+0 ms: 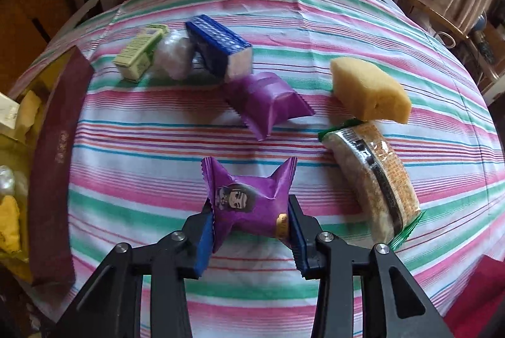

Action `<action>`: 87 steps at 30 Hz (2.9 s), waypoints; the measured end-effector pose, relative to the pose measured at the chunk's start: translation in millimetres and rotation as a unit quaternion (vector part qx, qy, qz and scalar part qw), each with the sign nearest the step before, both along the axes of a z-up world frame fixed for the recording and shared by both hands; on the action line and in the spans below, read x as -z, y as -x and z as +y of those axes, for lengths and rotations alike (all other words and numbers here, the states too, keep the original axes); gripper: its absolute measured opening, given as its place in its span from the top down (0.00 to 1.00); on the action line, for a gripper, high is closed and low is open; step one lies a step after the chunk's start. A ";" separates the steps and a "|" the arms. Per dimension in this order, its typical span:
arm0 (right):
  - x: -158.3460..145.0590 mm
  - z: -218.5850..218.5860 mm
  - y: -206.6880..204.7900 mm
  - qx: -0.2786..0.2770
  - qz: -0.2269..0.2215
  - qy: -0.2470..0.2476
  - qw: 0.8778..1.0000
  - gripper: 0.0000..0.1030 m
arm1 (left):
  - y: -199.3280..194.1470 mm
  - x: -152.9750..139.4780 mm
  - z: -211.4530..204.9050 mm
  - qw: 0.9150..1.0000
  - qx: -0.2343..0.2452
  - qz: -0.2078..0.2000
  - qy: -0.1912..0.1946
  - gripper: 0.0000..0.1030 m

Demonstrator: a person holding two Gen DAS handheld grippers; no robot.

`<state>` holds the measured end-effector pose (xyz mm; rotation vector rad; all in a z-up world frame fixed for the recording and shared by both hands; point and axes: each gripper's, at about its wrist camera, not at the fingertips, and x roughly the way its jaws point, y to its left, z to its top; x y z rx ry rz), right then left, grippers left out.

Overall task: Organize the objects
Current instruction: 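Carry the purple packet into the gold tray and open the right gripper, then grasp the small green-and-white box with the left gripper while the right gripper returns to the cloth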

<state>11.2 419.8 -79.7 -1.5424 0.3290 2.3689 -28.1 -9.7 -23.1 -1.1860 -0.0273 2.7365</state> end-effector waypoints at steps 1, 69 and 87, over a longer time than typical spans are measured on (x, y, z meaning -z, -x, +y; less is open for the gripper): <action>-5.1 -3.4 -5.5 -0.001 0.009 0.002 1.000 0.60 | 0.1 0.7 -3.8 1.000 -0.004 -0.001 -0.001 0.32; -62.4 25.9 2.7 0.029 0.149 0.044 0.987 0.24 | -14.1 -15.8 72.2 0.995 0.099 -0.002 0.016 0.37; -28.2 123.7 -54.6 0.235 0.195 0.110 0.946 0.22 | 36.9 -33.0 241.0 0.966 0.255 -0.027 0.041 0.43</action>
